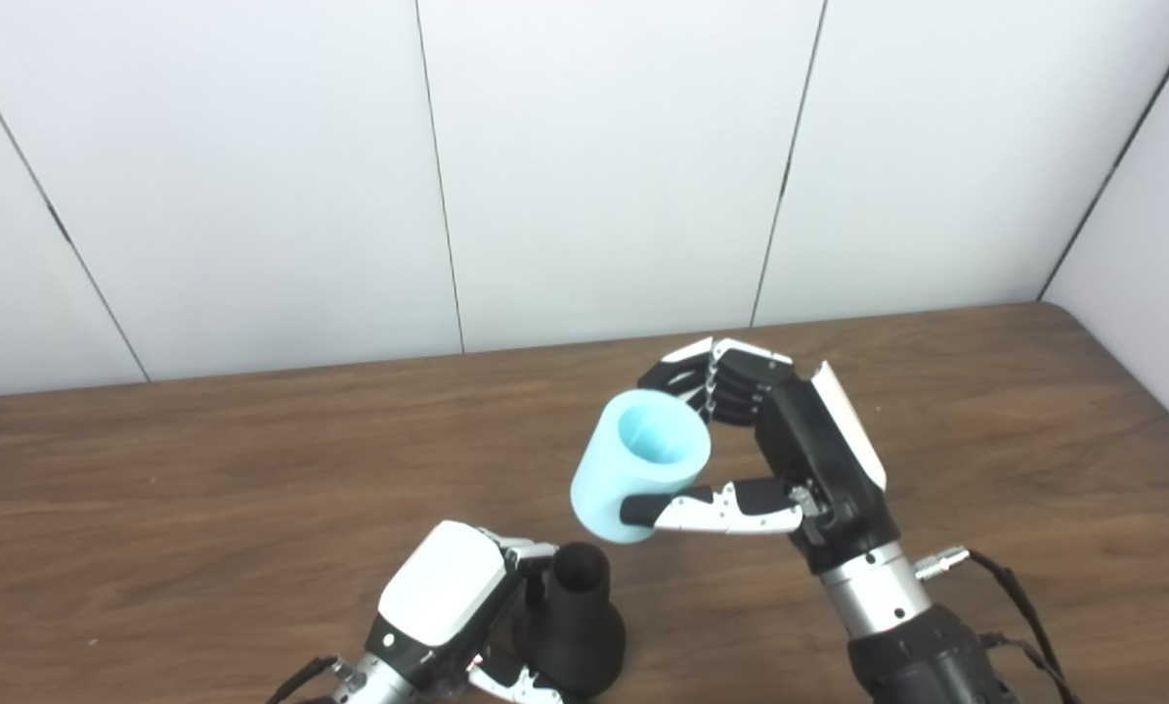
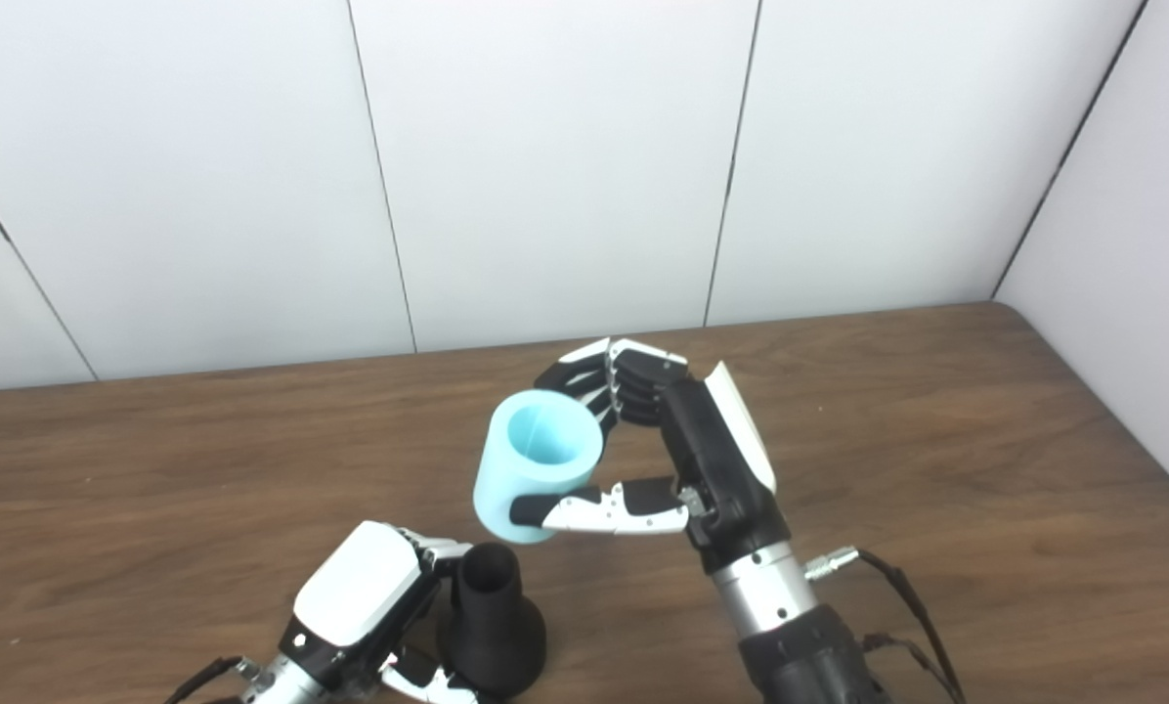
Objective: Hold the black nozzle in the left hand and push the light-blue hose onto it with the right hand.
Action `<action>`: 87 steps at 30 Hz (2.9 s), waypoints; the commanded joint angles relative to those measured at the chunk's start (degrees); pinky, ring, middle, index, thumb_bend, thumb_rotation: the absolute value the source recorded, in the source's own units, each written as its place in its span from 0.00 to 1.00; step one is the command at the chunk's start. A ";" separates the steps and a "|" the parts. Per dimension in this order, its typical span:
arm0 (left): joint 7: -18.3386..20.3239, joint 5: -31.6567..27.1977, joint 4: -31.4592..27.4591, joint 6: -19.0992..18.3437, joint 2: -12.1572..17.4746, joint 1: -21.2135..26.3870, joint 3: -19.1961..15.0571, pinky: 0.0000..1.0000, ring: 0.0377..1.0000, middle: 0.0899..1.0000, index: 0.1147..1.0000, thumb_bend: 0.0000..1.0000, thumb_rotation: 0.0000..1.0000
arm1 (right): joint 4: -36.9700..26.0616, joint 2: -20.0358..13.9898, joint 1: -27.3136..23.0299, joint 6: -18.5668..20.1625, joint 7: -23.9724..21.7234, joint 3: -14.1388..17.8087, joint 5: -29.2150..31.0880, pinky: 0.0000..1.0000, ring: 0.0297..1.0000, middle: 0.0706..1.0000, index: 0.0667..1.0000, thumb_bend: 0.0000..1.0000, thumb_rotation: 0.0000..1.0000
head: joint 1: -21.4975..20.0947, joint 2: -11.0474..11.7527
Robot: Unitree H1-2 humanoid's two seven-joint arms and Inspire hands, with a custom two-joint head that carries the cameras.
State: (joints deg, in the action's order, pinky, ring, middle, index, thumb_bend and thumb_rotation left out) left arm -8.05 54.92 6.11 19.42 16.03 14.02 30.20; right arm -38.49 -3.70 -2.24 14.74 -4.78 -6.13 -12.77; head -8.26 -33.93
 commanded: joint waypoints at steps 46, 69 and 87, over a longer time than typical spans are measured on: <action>-0.60 0.56 2.39 -0.17 -1.17 -3.20 2.41 0.13 0.14 0.42 0.41 0.52 0.00 | 15.82 -0.63 0.73 -23.57 3.09 -4.69 -8.37 0.33 0.40 0.45 0.48 0.52 0.00 | 0.91 -0.46; -0.18 1.02 2.28 -0.67 -1.53 -2.96 2.32 0.14 0.14 0.42 0.41 0.53 0.00 | 16.27 0.37 0.91 -23.23 2.41 -5.02 -6.50 0.32 0.39 0.45 0.49 0.52 0.00 | 1.45 -0.55; -0.13 0.88 2.48 -0.60 -1.44 -3.00 2.30 0.13 0.13 0.42 0.41 0.53 0.00 | 15.85 1.34 1.52 -19.92 2.11 -4.94 -2.34 0.32 0.39 0.45 0.49 0.52 0.00 | 1.40 -0.68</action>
State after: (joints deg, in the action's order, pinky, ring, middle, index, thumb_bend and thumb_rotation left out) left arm -8.55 55.81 6.01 18.50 15.82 14.03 30.59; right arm -22.50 -2.42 -0.64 -4.58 -2.08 -10.66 -14.65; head -6.86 -34.54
